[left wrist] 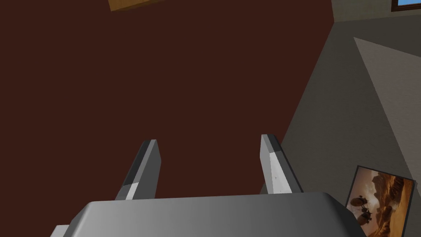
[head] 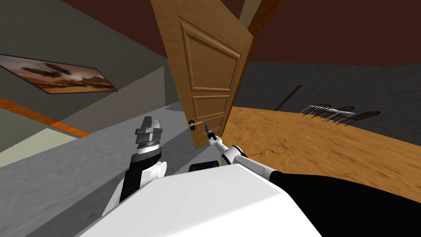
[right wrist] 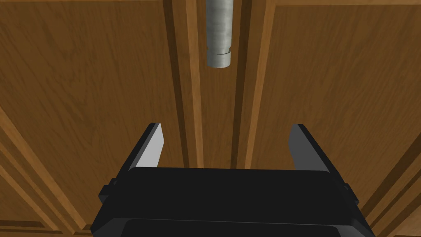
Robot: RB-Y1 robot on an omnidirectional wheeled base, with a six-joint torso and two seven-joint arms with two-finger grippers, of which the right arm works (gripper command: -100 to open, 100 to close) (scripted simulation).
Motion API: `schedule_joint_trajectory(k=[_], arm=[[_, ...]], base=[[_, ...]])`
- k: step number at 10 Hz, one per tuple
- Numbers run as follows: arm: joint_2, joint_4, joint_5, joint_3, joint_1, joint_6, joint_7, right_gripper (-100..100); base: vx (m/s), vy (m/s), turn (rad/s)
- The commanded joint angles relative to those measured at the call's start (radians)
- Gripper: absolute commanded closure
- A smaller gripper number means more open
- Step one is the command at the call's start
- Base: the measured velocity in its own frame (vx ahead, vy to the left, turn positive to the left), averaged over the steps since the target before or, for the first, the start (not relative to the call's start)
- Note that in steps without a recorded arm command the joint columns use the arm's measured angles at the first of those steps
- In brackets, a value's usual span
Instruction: Push the door open
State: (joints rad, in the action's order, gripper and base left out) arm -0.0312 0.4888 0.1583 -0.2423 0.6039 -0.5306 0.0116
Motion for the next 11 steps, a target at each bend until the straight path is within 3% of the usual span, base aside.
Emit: schedule_joint_trajectory(k=[1, 6, 7, 8, 9, 10, 11], arm=[[-0.006, -0.006, 0.004, -0.004, 0.004, -0.002, -0.003, -100], [-0.017, -0.027, 0.012, -0.011, 0.017, -0.011, -0.002, -100], [0.012, -0.027, 0.013, -0.010, 0.017, -0.012, -0.003, -100], [0.028, -0.027, 0.013, -0.009, 0.017, -0.013, -0.004, -100], [0.028, -0.027, 0.013, -0.009, 0.017, -0.013, -0.004, -100], [0.050, -0.028, 0.014, -0.005, 0.017, -0.015, -0.006, -100], [0.052, -0.029, 0.014, -0.005, 0.017, -0.015, -0.007, -100]], base=[[-0.161, 0.134, -0.017], [-0.138, 0.107, 0.027], [0.052, 0.035, 0.020], [0.111, 0.061, 0.020], [0.106, 0.055, 0.001], [0.183, 0.074, 0.031], [0.244, 0.090, 0.023]])
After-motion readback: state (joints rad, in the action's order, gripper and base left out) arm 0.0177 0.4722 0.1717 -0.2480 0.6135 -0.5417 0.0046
